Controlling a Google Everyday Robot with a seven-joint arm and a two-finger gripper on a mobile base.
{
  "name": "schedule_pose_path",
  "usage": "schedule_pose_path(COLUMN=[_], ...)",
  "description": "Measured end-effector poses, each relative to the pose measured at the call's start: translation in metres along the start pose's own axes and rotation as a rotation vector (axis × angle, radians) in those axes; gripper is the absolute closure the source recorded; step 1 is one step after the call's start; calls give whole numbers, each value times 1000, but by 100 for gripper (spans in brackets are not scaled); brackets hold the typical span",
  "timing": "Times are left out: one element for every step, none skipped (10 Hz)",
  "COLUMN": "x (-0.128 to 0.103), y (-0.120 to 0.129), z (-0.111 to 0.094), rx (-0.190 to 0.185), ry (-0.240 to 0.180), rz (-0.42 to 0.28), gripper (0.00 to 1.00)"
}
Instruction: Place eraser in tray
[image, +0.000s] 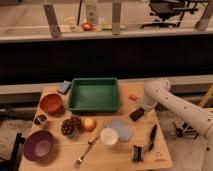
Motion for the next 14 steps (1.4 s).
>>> schedule_pose_path(x=[-2,-4,-8,-9,-10,-9,-9,-9,-9,-9,-9,-9,-11,-13], y=[1,2,4,4,3,5,6,6,6,6,5,5,5,1], z=[4,8,14,16,16,14,13,11,11,11,11,11,9,1], rx=[-9,-15,-32,-37,-38,-41,-43,-42,-42,-42,-42,-41,-41,-35], ry=[-6,-10,-18,-22,-24,-24,-24,-24,-24,-24,-24,-24,-19,-2], rz=[-6,-12,-25,-30,-37,-34,-30,-30,-31,-31,-32,-32,-41,-56], gripper=[23,28,42,51,61,72,81,91,98,100,100,100,100,100])
